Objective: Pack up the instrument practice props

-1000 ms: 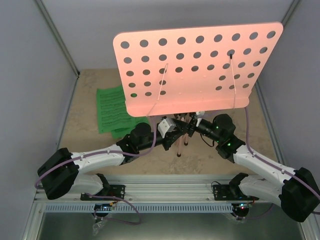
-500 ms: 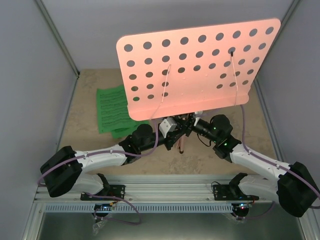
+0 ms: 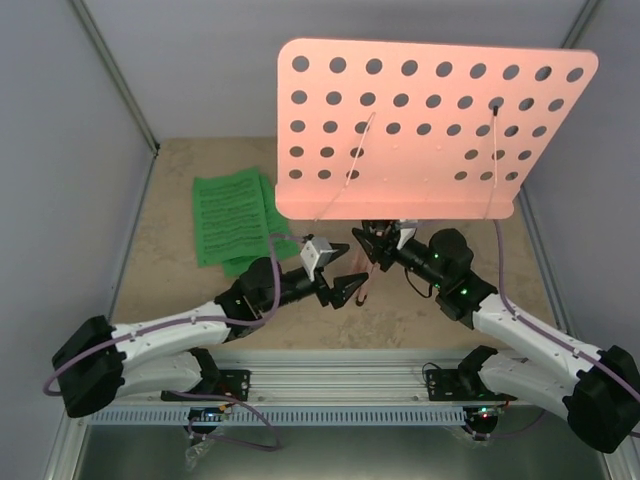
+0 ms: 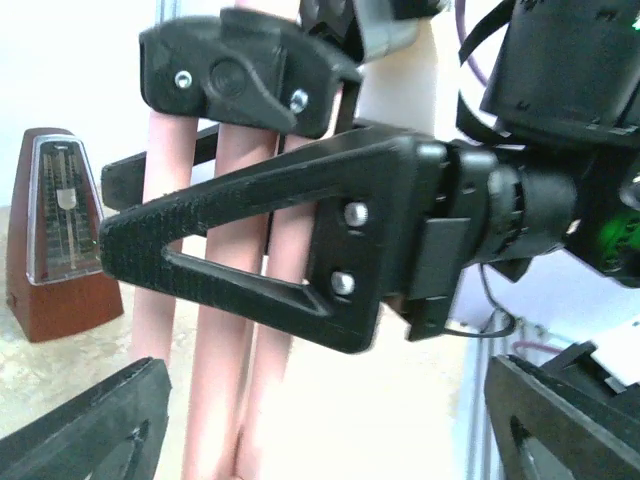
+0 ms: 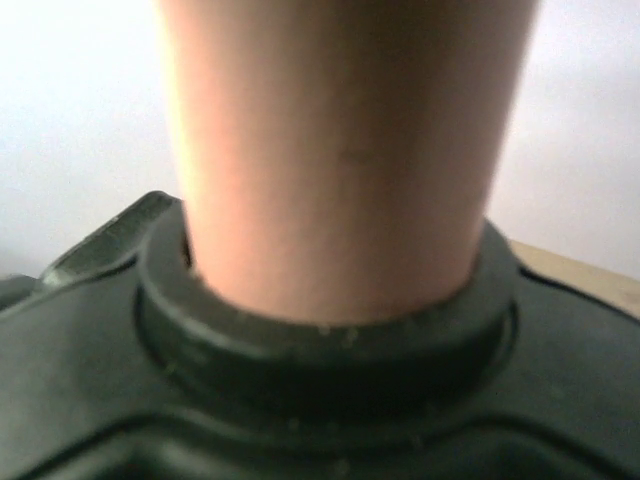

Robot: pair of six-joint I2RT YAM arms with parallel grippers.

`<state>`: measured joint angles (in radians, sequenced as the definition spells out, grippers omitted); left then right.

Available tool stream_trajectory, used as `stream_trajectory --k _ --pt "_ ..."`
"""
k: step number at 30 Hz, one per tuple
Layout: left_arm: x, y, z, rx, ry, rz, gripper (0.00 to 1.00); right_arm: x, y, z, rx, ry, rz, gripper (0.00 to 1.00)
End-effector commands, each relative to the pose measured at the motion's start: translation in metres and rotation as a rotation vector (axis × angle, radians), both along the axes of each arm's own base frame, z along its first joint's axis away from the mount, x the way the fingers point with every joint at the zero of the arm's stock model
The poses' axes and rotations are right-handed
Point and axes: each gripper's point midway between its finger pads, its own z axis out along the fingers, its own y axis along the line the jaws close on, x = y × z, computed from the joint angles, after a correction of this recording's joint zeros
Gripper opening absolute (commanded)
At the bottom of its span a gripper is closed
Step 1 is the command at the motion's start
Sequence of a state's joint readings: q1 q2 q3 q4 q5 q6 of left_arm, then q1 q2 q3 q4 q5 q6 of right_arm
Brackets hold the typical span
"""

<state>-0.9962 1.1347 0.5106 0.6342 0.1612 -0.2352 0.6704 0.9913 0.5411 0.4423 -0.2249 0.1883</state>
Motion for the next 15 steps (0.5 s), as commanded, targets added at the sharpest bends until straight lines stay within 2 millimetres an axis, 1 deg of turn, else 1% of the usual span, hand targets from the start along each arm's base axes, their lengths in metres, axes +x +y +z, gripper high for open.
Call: stream_trajectory --k 1,3,5,8,9,11,13,15 --pt "-0.008 0.017 0.005 0.004 0.012 0.017 0.93 0.02 -0.021 0.051 0.029 -0.065 -0.156 0.01" --pt "-0.009 0.026 0.01 -0.001 0.034 0.038 0.98 0.024 -0.023 0.053 0.01 -0.042 -0.18 0.01" --pt "-0.003 0.04 0.015 -0.005 0.075 0.081 0.99 0.025 -0.022 0.057 -0.002 -0.019 -0.18 0.0" --pt "0.018 0.071 0.025 -0.021 0.159 0.176 0.99 0.023 -0.02 0.065 -0.014 0.023 -0.166 0.0" --pt "0.025 0.082 0.029 -0.023 0.179 0.216 0.99 0.021 -0.02 0.072 -0.01 0.032 -0.16 0.01" --pt "0.035 0.104 0.041 -0.032 0.198 0.287 0.99 0.018 -0.019 0.072 -0.021 0.07 -0.142 0.01" --pt "0.04 0.122 0.054 -0.031 0.204 0.34 0.99 0.012 -0.017 0.068 -0.031 0.116 -0.113 0.0" --pt "0.044 0.136 0.06 -0.008 0.209 0.387 0.99 0.006 -0.014 0.062 -0.027 0.159 -0.08 0.01"
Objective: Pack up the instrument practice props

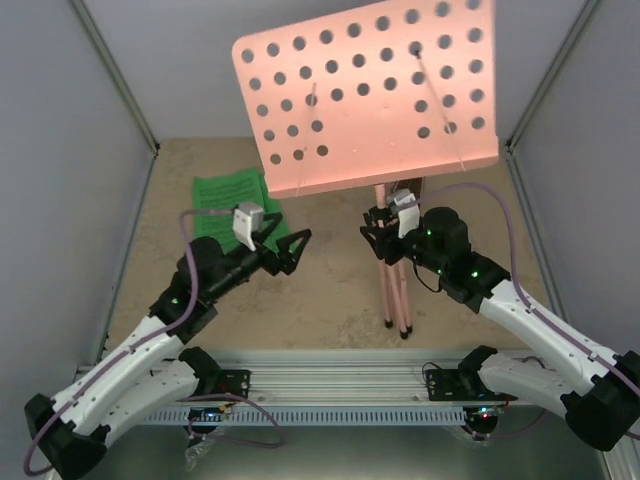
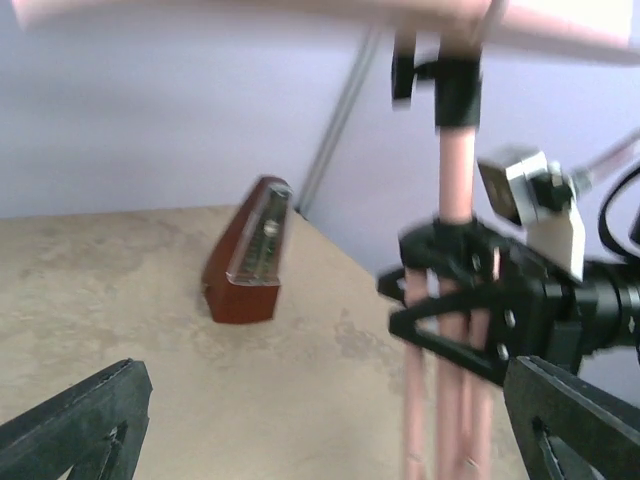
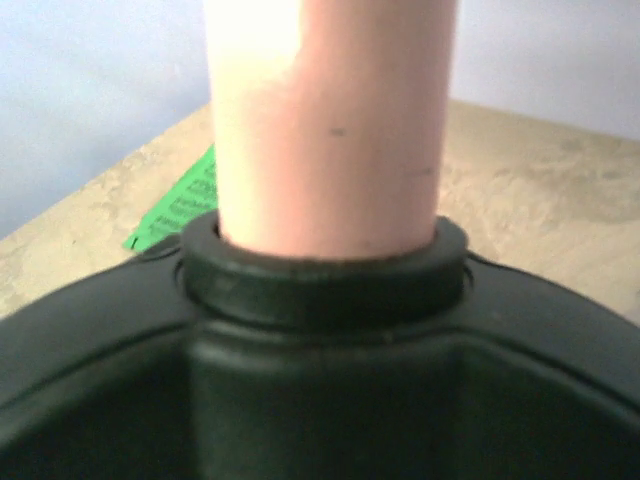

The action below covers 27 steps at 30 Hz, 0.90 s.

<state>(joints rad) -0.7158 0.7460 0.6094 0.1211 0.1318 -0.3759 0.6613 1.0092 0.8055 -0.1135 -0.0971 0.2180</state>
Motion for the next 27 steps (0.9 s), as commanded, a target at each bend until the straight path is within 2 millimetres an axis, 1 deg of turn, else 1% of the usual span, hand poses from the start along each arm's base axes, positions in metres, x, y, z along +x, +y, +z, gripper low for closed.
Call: stream_trajectory --k 1,3,6,9,11,13,15,20,22,24,25,27 --pt "0.006 0.033 0.011 0.054 0.074 0.104 0.99 -0.014 0.007 0.069 0.171 -0.075 0.069 0.01" --pt "0.013 0.047 0.009 0.097 0.074 0.186 0.99 -0.019 0.011 0.057 0.182 -0.027 0.092 0.01" --pt "0.02 0.076 0.01 0.127 0.055 0.345 0.99 -0.021 0.014 0.036 0.193 0.032 0.101 0.01" --pt "0.015 0.103 0.024 0.069 -0.016 0.46 0.99 -0.023 0.017 0.014 0.219 0.078 0.11 0.01" --pt "0.009 0.114 0.033 0.033 -0.053 0.491 0.99 -0.02 0.02 0.003 0.234 0.091 0.109 0.01" --pt "0.006 0.118 0.037 0.027 -0.067 0.5 0.99 -0.016 0.024 -0.01 0.232 0.114 0.105 0.01" --pt "0.004 0.118 0.038 0.037 -0.071 0.494 0.99 -0.012 0.028 -0.02 0.228 0.135 0.108 0.0" --pt "0.003 0.119 0.043 0.084 -0.105 0.495 0.99 0.001 0.038 -0.034 0.23 0.166 0.107 0.0" --pt "0.003 0.121 0.048 0.11 -0.125 0.506 0.99 0.006 0.042 -0.035 0.24 0.171 0.112 0.01" --pt "0.005 0.124 0.05 0.142 -0.14 0.528 0.99 0.01 0.047 -0.031 0.254 0.165 0.122 0.0" --pt "0.006 0.126 0.049 0.158 -0.145 0.54 0.99 0.014 0.05 -0.029 0.252 0.161 0.126 0.0" --pt "0.009 0.127 0.046 0.177 -0.152 0.556 0.99 0.021 0.056 -0.031 0.23 0.167 0.131 0.01"
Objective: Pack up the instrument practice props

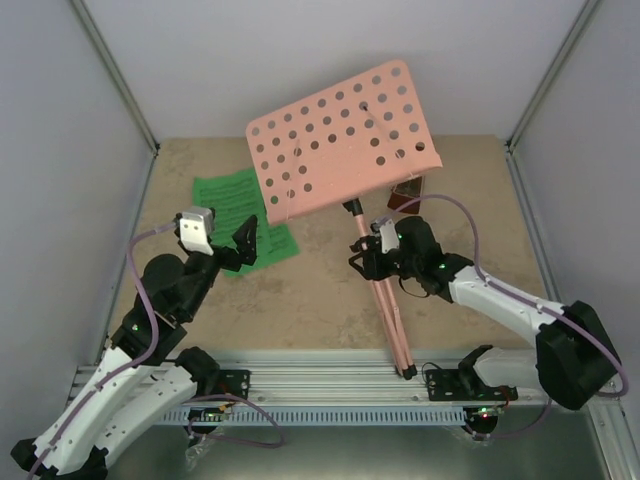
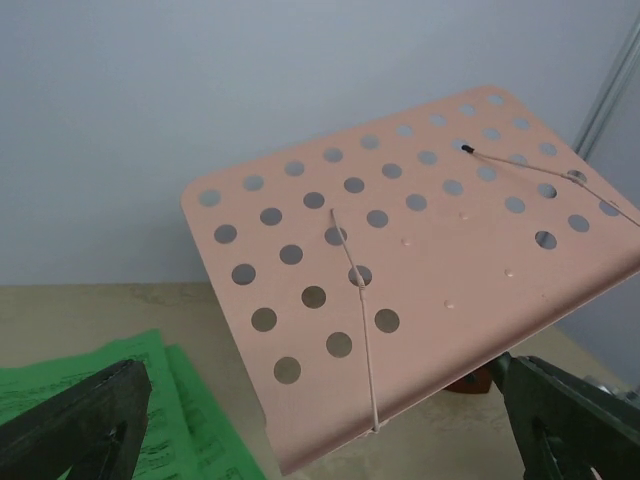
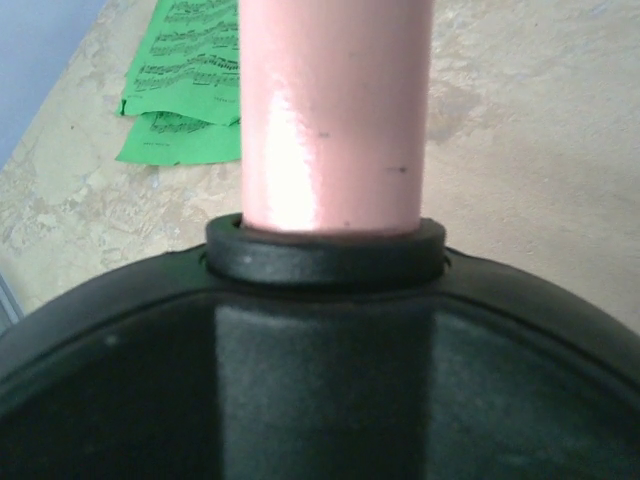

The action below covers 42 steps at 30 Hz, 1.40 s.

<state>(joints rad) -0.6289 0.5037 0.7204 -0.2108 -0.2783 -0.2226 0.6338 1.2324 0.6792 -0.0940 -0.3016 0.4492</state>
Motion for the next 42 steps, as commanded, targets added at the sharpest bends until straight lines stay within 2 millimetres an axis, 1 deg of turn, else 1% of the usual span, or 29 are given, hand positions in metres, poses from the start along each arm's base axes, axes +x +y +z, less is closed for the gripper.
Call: stream_trajectory --k 1,5,11,13,14,15,20,25,32,36,38,42 --pt "0.004 0.011 0.005 0.072 -0.033 0.066 0.99 0.041 0.04 0.091 0.221 -0.287 0.03 0.01" --pt "0.005 0.012 -0.003 0.084 -0.029 0.075 0.99 0.053 0.049 0.072 0.189 -0.253 0.05 0.01" --pt "0.005 0.015 -0.009 0.099 -0.025 0.089 0.99 0.069 0.051 0.05 0.204 -0.194 0.036 0.0" --pt "0.006 0.014 -0.011 0.106 -0.02 0.087 0.99 0.073 0.055 0.043 0.202 -0.176 0.042 0.01" --pt "0.006 0.013 -0.011 0.106 -0.018 0.086 0.99 0.076 0.057 0.039 0.199 -0.165 0.046 0.01" --pt "0.007 0.013 -0.012 0.108 -0.015 0.083 0.99 0.079 0.06 0.028 0.187 -0.142 0.051 0.0" --pt "0.009 0.012 -0.017 0.122 -0.001 0.086 0.99 0.088 0.073 0.005 0.166 -0.095 0.085 0.0" --pt "0.01 0.011 -0.02 0.131 0.008 0.084 0.99 0.095 0.076 -0.017 0.139 -0.058 0.085 0.0" --pt "0.015 0.008 -0.027 0.154 0.038 0.088 0.99 0.104 0.076 -0.044 0.105 -0.007 0.07 0.01" --pt "0.016 0.008 -0.028 0.156 0.043 0.09 0.99 0.108 0.075 -0.05 0.087 0.001 0.061 0.09" --pt "0.017 0.007 -0.029 0.158 0.046 0.088 0.99 0.108 0.075 -0.049 0.082 -0.003 0.058 0.15" --pt "0.017 0.007 -0.029 0.16 0.049 0.088 0.99 0.11 0.072 -0.046 0.067 -0.017 0.051 0.23"
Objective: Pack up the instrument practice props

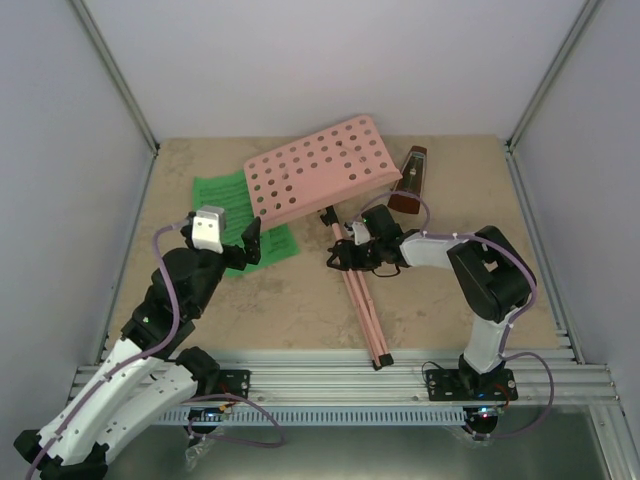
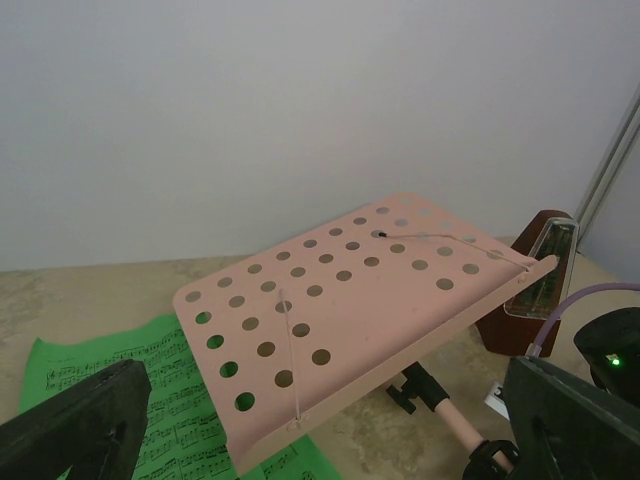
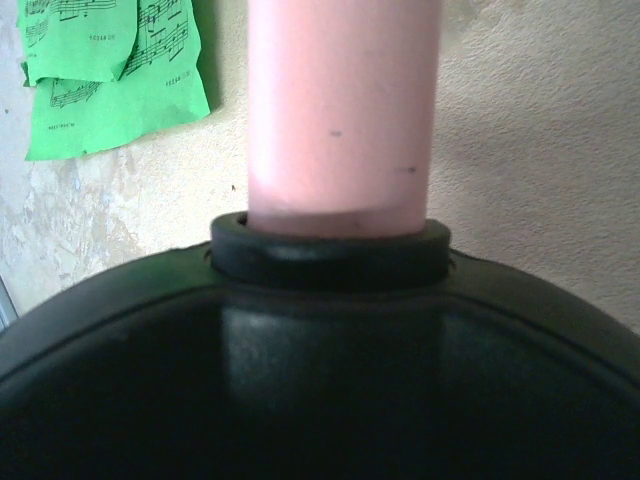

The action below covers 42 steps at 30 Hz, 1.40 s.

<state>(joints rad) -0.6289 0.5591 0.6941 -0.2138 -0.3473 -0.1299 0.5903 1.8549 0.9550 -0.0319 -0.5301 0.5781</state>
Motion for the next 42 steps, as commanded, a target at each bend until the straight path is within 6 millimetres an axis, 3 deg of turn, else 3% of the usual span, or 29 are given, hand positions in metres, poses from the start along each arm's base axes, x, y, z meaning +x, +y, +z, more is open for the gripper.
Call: stream_trajectory --k 1,34,38,42 --pt "0.002 0.004 -0.004 0.021 0.011 0.022 0.99 0.066 0.018 0.062 0.066 -0.436 0.004 0.26" --pt "0.004 0.005 -0.01 0.042 0.031 0.031 0.99 0.062 0.01 0.087 0.034 -0.519 0.011 0.75" --pt "0.006 0.002 -0.013 0.047 0.044 0.027 0.99 0.062 0.0 0.094 -0.004 -0.548 -0.011 0.83" --pt "0.019 -0.01 -0.033 0.055 0.152 0.01 0.99 0.057 -0.024 0.1 -0.084 -0.593 -0.07 0.93"
